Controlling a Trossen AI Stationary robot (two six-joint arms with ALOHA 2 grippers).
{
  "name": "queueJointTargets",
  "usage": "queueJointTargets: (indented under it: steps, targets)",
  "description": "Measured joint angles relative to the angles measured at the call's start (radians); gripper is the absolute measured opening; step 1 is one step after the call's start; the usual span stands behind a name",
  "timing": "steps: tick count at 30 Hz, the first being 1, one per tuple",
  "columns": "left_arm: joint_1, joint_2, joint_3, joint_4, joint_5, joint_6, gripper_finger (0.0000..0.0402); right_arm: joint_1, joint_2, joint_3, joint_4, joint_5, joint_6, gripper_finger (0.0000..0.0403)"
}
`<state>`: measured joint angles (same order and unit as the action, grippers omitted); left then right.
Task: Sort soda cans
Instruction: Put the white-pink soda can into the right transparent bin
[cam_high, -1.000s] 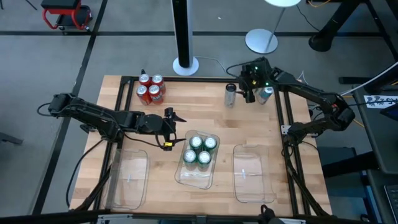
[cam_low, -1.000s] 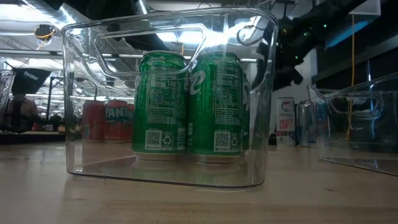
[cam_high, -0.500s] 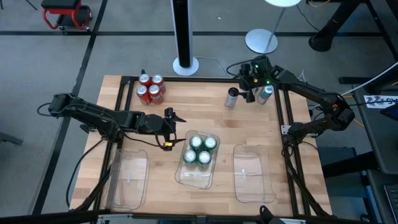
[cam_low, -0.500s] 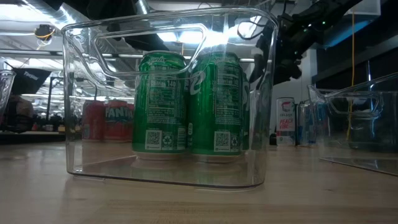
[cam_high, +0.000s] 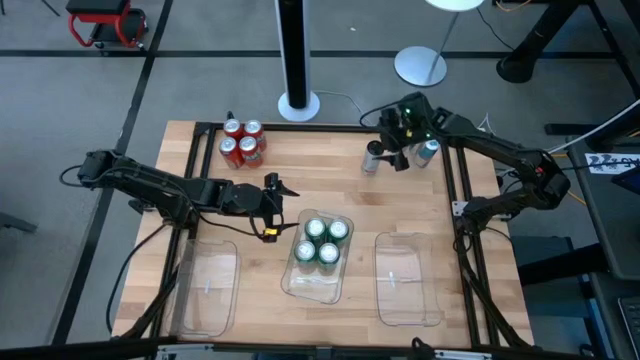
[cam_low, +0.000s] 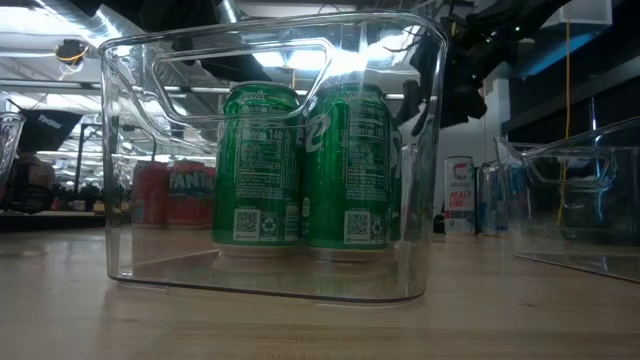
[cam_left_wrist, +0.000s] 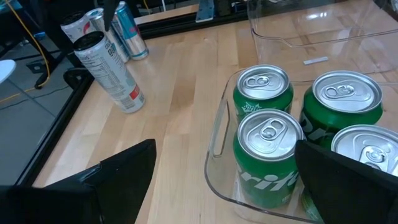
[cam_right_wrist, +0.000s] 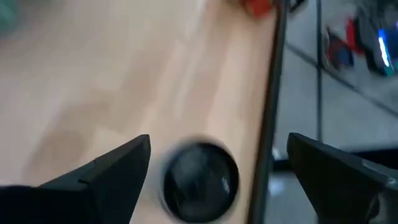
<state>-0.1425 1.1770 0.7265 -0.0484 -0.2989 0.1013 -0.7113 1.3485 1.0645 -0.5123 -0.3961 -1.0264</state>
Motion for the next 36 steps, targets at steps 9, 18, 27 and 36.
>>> queueJointTargets:
  steps: [9, 18, 27, 36]
  targets:
    - [0.0, 0.0, 0.0, 0.001, 0.0, 0.002, 0.0371, 0.007, 0.05, 0.0, -0.032, 0.041, 0.004, 0.0381]
    - [0.0, 0.0, 0.0, 0.001, 0.0, 0.003, 0.0371, 0.01, 0.116, 0.0, -0.047, 0.048, 0.011, 0.0381]
    - [0.0, 0.0, 0.0, 0.0, 0.0, 0.003, 0.0371, 0.042, 0.193, -0.001, -0.029, 0.101, 0.012, 0.0381]
    - [0.0, 0.0, 0.0, 0.001, 0.0, 0.003, 0.0371, 0.066, 0.24, 0.001, -0.032, 0.187, 0.011, 0.0381]
